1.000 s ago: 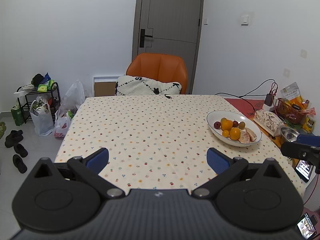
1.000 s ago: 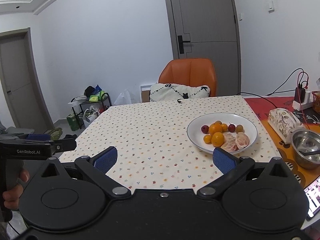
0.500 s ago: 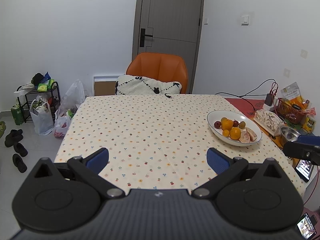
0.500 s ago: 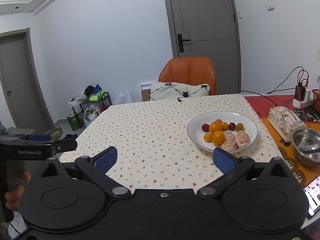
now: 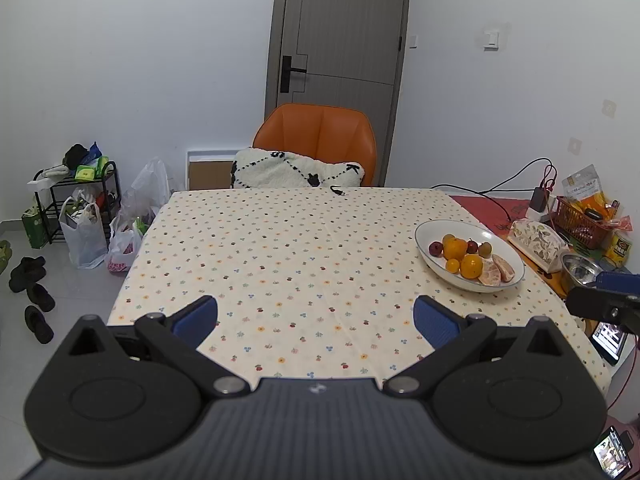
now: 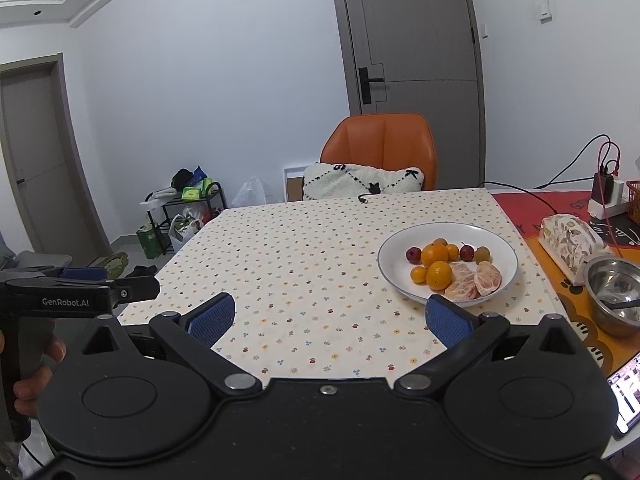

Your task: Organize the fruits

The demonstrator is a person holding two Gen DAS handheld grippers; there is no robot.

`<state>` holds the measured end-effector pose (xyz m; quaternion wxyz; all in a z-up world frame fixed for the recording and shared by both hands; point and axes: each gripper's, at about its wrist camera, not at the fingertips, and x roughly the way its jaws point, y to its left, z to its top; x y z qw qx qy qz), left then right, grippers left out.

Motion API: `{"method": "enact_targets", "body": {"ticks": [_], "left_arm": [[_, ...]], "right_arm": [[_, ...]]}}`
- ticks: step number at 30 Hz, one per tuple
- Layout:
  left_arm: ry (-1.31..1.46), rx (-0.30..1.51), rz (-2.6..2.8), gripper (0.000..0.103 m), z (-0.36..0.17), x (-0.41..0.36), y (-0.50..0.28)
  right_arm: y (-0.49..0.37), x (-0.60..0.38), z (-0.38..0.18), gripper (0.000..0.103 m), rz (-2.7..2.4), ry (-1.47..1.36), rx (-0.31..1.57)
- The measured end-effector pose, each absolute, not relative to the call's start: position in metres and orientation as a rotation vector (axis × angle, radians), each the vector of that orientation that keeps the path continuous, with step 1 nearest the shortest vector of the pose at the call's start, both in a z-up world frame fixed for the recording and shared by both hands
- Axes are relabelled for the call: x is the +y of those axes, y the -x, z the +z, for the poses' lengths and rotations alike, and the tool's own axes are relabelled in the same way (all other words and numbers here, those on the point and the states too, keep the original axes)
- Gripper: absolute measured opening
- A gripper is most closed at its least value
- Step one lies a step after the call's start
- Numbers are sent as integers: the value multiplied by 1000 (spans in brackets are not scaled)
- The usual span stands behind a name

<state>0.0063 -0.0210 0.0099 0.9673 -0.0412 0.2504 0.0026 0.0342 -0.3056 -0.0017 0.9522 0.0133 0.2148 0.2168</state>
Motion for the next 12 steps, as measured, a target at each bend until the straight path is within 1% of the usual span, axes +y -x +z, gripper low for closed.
{"method": "enact_targets", "body": {"ticks": [12], "left_arm": [[89, 517, -4, 103, 5, -20, -8]], "right_arm": [[-36, -306, -3, 103, 432, -33, 441]]}}
